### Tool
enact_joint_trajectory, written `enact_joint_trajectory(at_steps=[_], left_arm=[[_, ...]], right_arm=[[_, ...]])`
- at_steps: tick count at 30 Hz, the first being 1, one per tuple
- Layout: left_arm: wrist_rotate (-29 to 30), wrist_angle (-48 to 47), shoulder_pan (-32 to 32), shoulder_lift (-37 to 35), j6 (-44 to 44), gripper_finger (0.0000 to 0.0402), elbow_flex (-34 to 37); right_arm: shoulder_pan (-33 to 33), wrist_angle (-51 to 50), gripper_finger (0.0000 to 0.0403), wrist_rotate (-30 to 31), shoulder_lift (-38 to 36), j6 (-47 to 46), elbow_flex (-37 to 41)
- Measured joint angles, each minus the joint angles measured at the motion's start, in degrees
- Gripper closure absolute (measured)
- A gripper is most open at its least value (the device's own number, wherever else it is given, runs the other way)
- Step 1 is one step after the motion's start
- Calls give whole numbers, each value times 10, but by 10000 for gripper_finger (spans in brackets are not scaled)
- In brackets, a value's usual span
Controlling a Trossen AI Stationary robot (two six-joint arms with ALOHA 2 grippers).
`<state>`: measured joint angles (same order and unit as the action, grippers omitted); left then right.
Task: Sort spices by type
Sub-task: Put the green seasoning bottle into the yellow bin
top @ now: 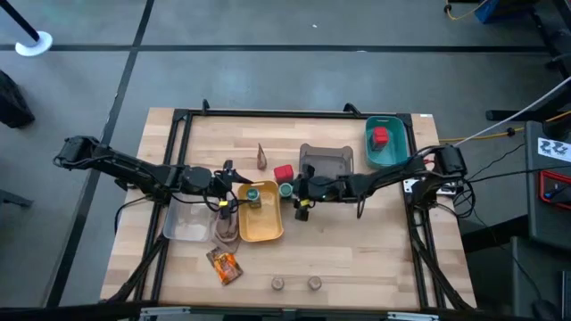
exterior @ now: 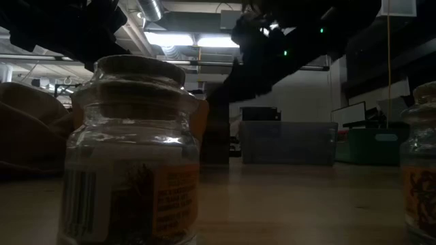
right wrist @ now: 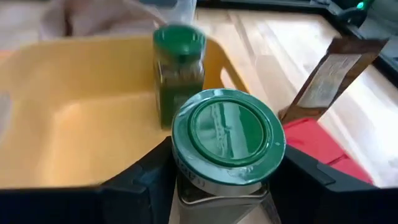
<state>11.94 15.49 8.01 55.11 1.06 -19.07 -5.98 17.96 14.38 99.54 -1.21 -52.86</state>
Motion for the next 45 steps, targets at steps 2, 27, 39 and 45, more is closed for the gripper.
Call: enact_joint_trajectory(at_steps=[2,27,39,45], left_arm=[[0,0,0,0,0,128,0],[0,2,0,0,0,128,0],[0,1,0,0,0,128,0],[0,1,0,0,0,128,0]], right_arm=[[0,-3,194,-10,-13,-2,0],[-12,161,195,-127,43,-75,-1],[-15,180,184,-139,95,-71,-1],[-15,184,183,-139,95,-74,-1]])
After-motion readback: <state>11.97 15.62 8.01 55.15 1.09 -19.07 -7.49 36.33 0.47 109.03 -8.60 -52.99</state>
